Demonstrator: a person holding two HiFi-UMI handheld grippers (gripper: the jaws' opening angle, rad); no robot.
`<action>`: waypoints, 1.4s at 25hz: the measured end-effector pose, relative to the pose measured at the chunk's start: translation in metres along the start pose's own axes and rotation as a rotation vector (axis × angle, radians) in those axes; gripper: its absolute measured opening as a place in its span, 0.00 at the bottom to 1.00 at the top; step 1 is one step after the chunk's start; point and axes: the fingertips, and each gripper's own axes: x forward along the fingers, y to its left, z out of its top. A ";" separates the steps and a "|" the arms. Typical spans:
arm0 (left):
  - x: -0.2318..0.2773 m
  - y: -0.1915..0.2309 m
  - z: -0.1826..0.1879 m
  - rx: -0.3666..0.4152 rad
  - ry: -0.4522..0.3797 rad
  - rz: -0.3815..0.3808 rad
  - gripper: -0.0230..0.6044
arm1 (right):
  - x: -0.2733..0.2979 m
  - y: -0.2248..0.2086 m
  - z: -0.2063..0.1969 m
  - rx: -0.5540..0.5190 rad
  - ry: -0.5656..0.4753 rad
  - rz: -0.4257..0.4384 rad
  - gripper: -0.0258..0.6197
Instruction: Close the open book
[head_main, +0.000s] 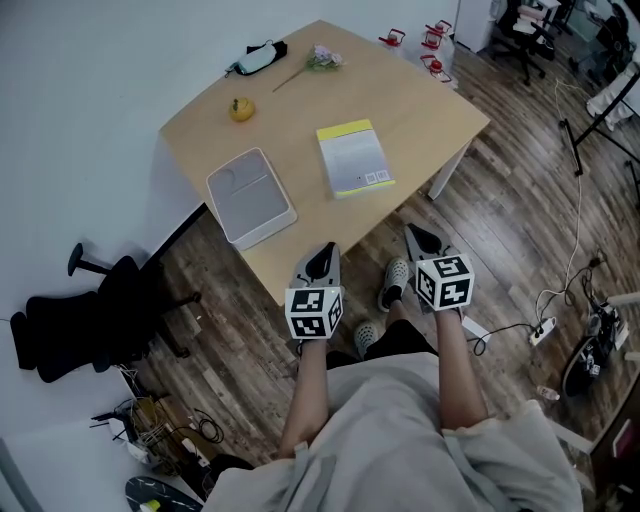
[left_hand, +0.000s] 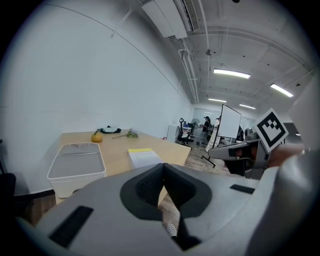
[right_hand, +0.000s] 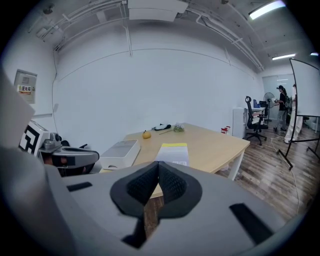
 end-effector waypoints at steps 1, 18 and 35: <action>0.000 0.001 0.000 0.002 0.001 0.002 0.07 | 0.001 0.000 0.001 0.000 -0.005 -0.002 0.05; 0.009 0.015 0.021 0.005 -0.026 0.010 0.07 | 0.018 0.005 0.020 -0.039 -0.008 0.015 0.05; 0.013 0.022 0.029 0.001 -0.028 0.007 0.07 | 0.027 0.012 0.032 -0.078 -0.001 0.042 0.05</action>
